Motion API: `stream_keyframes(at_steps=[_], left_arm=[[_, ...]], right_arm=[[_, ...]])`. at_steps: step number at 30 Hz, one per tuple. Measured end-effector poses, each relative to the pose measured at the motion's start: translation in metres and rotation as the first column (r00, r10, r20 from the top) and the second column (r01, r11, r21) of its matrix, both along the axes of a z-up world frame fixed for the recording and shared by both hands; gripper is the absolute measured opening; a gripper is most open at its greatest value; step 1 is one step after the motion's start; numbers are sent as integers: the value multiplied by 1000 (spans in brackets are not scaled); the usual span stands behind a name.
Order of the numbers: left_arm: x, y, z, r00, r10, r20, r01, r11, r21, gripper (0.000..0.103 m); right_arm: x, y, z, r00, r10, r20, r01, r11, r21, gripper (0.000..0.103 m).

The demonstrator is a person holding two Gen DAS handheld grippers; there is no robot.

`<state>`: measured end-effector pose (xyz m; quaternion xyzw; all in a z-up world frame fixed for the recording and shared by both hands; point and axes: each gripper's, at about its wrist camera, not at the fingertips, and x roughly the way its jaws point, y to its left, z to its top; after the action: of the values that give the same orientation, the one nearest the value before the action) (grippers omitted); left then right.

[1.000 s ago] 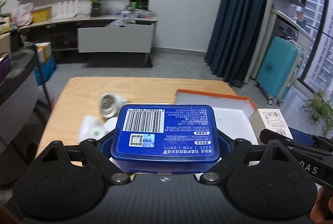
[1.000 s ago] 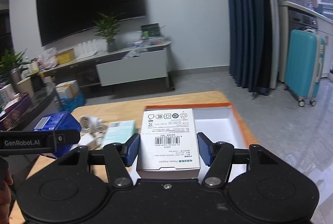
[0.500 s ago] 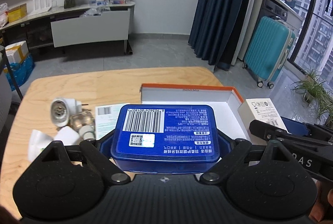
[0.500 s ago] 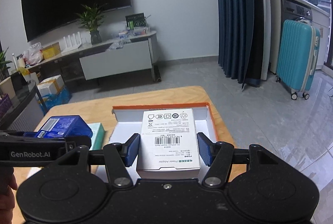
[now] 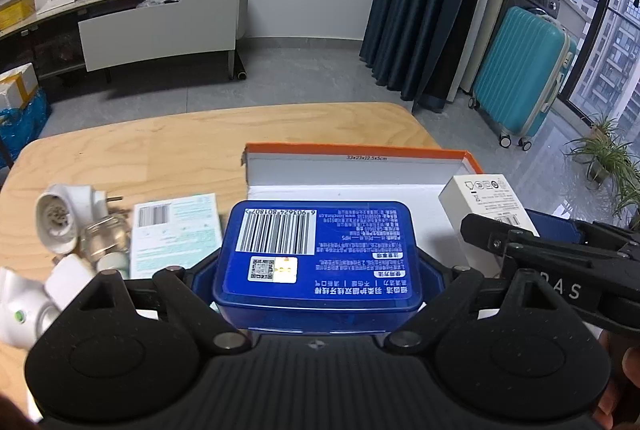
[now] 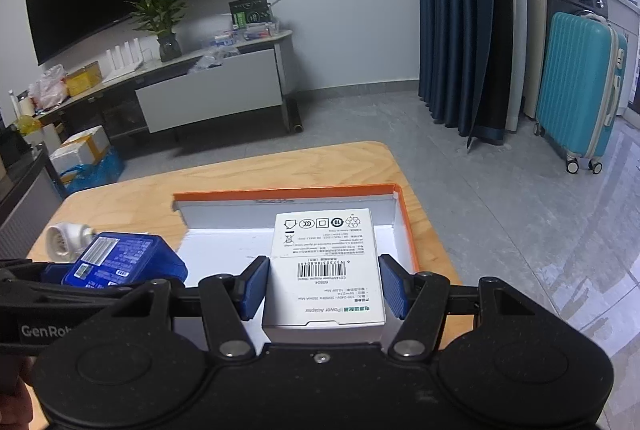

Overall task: Organize rigid objects
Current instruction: 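Carry both boxes into the orange-rimmed tray and open both tools, then withdraw both tools from the tray back over the chargers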

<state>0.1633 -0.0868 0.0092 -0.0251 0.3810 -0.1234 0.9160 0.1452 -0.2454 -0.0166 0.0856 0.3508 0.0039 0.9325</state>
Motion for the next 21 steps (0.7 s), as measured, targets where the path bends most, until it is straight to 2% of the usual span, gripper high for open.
stream_keyframes(at_steps=[6,7,10,11,16,21], left_arm=[[21,-6,-2,1000,9,11,-8,1000,-23,94],[25,-6,-4,1000,9,-1,-9,999,-39,94],[31,-3,-7,998,-11,-55,6,996,-93,99],[29,-4,-6,999,-16,-51,11,995,-94,101],[11,-2,5,999,-21,-44,17,996,-85,102],[-6,2,16,999,11,-48,-13,999,-32,103]], right_arm=[[19,-12,-3,999,-20,26,20,1000,-15,73],[21,-14,-4,999,-31,23,32,999,-25,78],[14,-21,0,998,-36,43,36,999,-13,81],[9,-22,3,998,-40,52,41,999,-13,81],[-14,-21,17,996,-42,75,42,999,0,81],[-36,-6,29,996,-32,89,34,999,-16,85]])
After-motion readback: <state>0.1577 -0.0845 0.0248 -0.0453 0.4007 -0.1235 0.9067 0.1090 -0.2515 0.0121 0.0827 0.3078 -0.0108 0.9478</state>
